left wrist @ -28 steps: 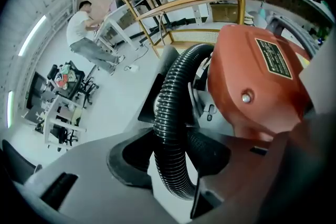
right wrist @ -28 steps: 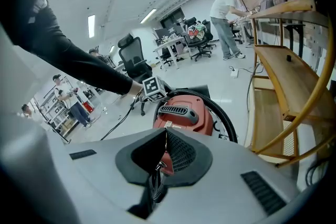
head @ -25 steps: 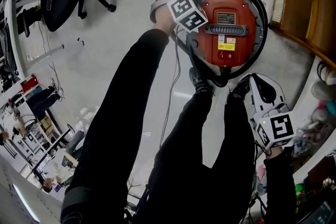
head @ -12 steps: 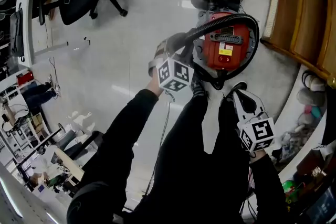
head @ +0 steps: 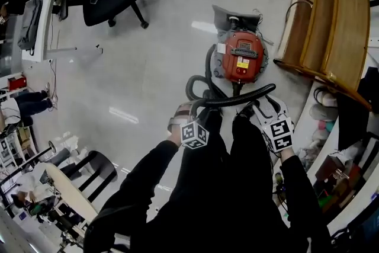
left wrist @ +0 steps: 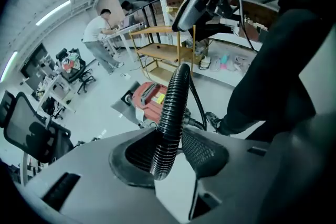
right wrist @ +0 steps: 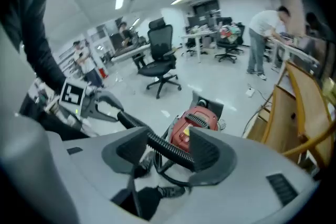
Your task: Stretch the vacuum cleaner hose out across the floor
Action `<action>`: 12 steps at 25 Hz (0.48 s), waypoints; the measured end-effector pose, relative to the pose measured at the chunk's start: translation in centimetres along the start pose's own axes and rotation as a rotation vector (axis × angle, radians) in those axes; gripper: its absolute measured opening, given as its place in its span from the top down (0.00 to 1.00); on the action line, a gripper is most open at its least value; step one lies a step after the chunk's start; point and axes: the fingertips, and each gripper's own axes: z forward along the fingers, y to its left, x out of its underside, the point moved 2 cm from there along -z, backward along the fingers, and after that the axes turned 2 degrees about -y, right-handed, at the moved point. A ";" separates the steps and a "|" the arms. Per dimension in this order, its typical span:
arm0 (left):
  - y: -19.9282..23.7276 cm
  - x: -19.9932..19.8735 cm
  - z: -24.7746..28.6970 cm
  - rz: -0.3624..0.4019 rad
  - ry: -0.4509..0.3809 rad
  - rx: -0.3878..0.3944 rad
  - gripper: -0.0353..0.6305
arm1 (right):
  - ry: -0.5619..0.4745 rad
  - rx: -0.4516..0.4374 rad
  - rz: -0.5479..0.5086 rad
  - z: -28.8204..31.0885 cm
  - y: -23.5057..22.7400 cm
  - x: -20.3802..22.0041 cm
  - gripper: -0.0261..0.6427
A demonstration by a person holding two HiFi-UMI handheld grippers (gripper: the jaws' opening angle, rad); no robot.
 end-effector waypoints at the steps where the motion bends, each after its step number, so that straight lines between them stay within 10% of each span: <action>1: -0.6 0.4 -0.5 -0.006 0.004 0.002 0.70 | 0.054 -0.035 -0.079 0.6 0.9 0.8 0.55; 7: -2.4 2.5 -3.6 0.032 -0.052 -0.021 0.74 | 0.317 -0.113 -0.667 6.0 5.7 7.6 0.42; 8: -2.3 2.6 -4.3 0.037 -0.088 -0.027 0.93 | 0.359 -0.123 -0.753 7.3 6.1 8.5 0.42; 10: -2.7 3.6 -5.4 0.035 -0.124 -0.011 0.93 | 0.452 -0.209 -0.869 9.8 7.8 10.8 0.43; 12: -3.4 5.1 -5.8 0.017 -0.119 0.012 0.93 | 0.500 -0.277 -0.901 12.1 10.1 12.4 0.80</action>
